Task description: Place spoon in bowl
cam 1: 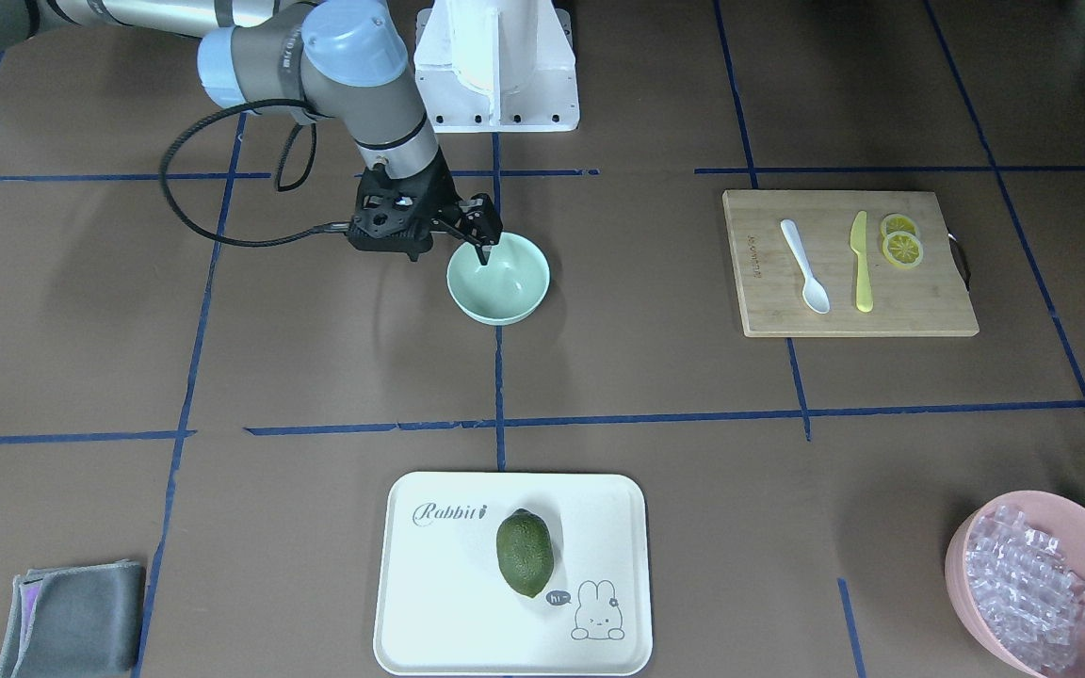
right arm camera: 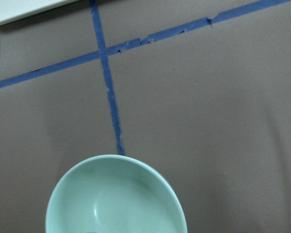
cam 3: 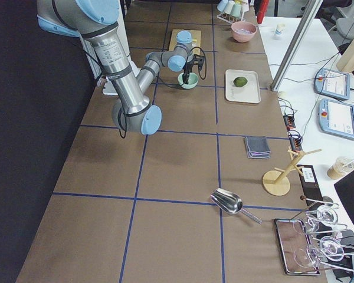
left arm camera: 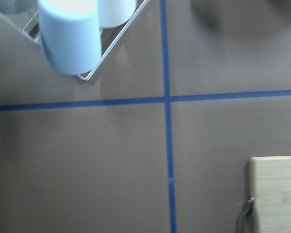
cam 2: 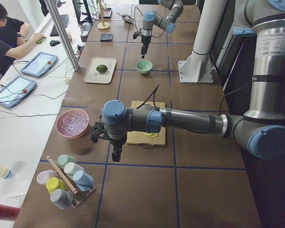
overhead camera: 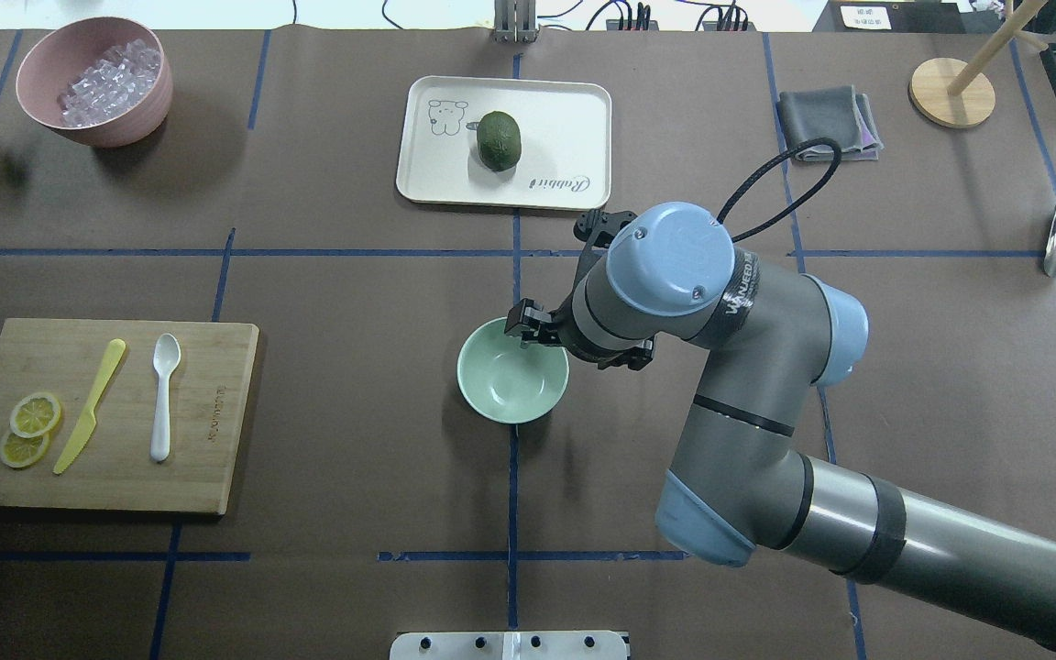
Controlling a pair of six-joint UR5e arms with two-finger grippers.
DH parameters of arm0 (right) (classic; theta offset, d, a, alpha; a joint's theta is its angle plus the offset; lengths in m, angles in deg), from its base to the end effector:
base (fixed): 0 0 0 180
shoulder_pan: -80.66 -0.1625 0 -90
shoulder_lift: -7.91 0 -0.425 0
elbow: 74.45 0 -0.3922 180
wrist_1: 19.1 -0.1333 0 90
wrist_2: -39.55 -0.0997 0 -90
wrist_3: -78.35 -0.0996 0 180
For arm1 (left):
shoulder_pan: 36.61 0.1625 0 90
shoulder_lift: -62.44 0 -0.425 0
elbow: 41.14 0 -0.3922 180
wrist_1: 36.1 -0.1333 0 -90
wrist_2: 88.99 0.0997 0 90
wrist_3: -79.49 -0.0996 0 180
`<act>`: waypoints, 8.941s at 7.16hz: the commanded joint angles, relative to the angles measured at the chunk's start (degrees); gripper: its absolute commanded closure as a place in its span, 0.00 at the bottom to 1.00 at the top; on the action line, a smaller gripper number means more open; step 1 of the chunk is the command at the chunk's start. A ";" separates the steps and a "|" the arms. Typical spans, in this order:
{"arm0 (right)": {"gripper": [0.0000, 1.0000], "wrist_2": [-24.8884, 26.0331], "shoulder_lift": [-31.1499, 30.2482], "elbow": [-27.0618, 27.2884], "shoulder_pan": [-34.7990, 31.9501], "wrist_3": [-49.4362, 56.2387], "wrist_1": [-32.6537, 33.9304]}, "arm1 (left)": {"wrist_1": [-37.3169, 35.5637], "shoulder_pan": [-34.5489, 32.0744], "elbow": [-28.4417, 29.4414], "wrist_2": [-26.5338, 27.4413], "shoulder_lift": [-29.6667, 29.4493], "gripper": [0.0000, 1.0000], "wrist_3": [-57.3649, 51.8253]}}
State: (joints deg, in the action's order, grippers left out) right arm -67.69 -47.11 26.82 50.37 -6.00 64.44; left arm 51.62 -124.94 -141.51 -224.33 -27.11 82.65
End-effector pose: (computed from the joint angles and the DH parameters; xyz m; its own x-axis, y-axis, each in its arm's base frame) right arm -0.5097 -0.4179 0.2057 0.5480 0.2112 0.8094 -0.2253 0.9691 -0.1004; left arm -0.0481 -0.4927 0.5761 0.7004 0.0602 -0.7112 0.0097 0.9955 0.0939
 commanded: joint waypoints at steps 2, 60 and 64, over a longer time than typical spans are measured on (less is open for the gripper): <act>0.00 -4.70 -3.93 2.08 -10.10 16.96 6.20 | 0.08 15.24 -15.59 0.77 0.17 0.00 25.60; 0.00 -29.01 -41.57 -3.36 -60.33 82.50 -2.34 | -10.73 8.22 1.44 1.31 -10.38 0.00 -4.47; 0.00 -29.96 -40.69 -3.01 -60.33 82.50 3.65 | -5.74 -2.35 13.99 0.26 -6.53 0.00 -17.84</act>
State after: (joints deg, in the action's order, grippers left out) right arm -97.61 -87.85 23.96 -9.96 76.50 67.79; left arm 43.78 -124.35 -128.77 -223.44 -35.61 66.10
